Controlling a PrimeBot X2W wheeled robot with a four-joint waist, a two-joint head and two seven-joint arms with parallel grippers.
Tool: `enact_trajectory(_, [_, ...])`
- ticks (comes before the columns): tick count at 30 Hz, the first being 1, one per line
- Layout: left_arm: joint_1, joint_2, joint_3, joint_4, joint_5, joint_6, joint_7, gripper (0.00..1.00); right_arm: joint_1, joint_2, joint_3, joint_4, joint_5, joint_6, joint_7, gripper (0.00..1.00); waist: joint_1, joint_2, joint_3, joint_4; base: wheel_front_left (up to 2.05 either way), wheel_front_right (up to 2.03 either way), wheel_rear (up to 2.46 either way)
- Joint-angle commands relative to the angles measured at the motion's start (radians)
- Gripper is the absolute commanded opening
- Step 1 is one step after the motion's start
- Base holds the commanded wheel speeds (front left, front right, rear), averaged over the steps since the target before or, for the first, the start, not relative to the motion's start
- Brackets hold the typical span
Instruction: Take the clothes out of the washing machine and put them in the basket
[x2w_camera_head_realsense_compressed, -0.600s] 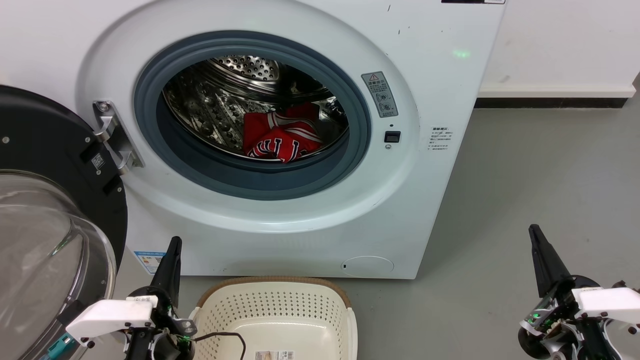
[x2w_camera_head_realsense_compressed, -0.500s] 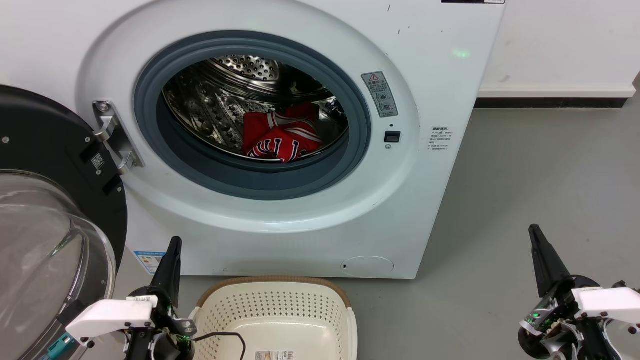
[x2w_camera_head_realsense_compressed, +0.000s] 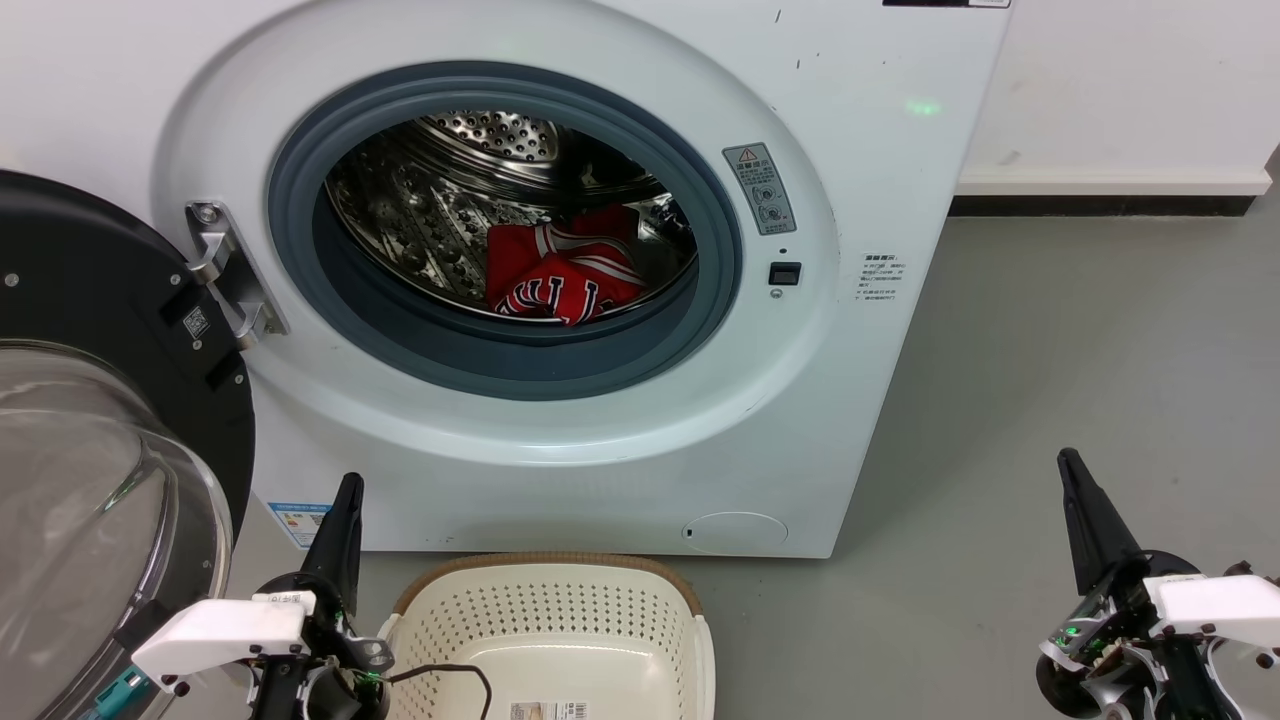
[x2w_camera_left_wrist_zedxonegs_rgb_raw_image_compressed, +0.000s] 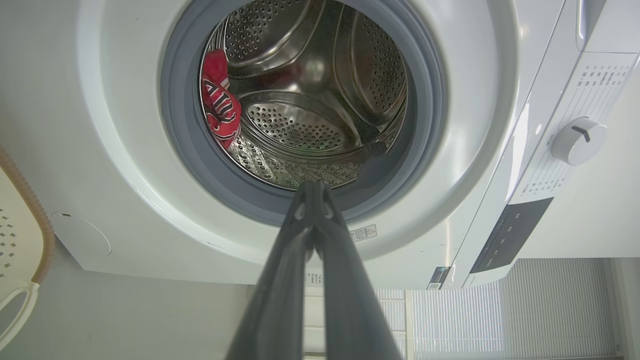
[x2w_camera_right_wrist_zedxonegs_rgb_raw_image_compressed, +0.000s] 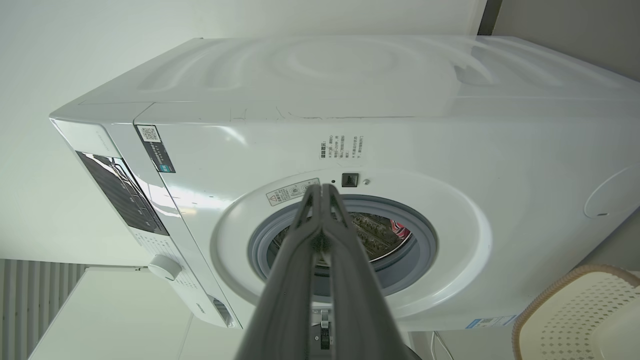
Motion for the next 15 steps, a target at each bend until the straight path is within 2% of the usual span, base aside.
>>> enact_trajectory(1, [-0.006, -0.002, 0.002, -0.001, 0.0, -0.002, 0.002, 0.0, -0.013, 0.003, 0.0, 0.001, -0.005, 0.0, 0.0, 0.0, 0.0, 0.0, 0.0, 0.0, 0.0, 0.0, 0.0])
enact_trajectory(2, [-0.006, -0.002, 0.002, -0.001, 0.0, -0.002, 0.002, 0.0, -0.013, 0.003, 0.0, 0.001, -0.005, 0.0, 0.0, 0.0, 0.0, 0.0, 0.0, 0.0, 0.0, 0.0, 0.0])
enact_trajectory(3, [0.0, 0.0, 0.0, 0.0, 0.0, 0.0, 0.0, 1.0, 0.0, 0.0, 0.0, 0.0, 0.0, 0.0, 0.0, 1.0, 0.0, 0.0, 0.0, 0.0, 0.0, 0.0, 0.0])
enact_trajectory(5, [0.008, -0.001, -0.003, 0.012, 0.0, 0.0, -0.002, 1.0, 0.008, 0.0, 0.001, 0.012, 0.0, 0.0, -0.002, 1.0, 0.0, 0.0, 0.0, 0.0, 0.0, 0.0, 0.0])
enact_trajectory(6, [0.018, -0.002, -0.004, 0.021, 0.0, 0.0, -0.002, 0.0, 0.017, 0.001, 0.001, 0.021, 0.0, 0.0, -0.002, 0.0, 0.0, 0.0, 0.0, 0.0, 0.0, 0.0, 0.0])
enact_trajectory(7, [0.025, -0.003, -0.006, 0.025, 0.001, 0.0, -0.004, 1.0, 0.024, 0.001, 0.002, 0.025, -0.001, 0.0, -0.003, 1.0, 0.0, 0.0, 0.0, 0.0, 0.0, 0.0, 0.0])
enact_trajectory(11, [0.031, -0.003, -0.011, 0.008, 0.024, 0.0, -0.025, 1.0, 0.036, 0.001, 0.005, 0.014, -0.015, 0.0, -0.025, 1.0, 0.0, 0.0, 0.001, 0.0, 0.0, 0.0, 0.0])
enact_trajectory(15, [0.035, -0.002, -0.014, -0.013, 0.093, 0.001, -0.045, 1.0, 0.046, 0.001, 0.003, -0.002, -0.076, 0.0, -0.045, 1.0, 0.0, 0.0, 0.001, -0.001, 0.0, 0.0, 0.0])
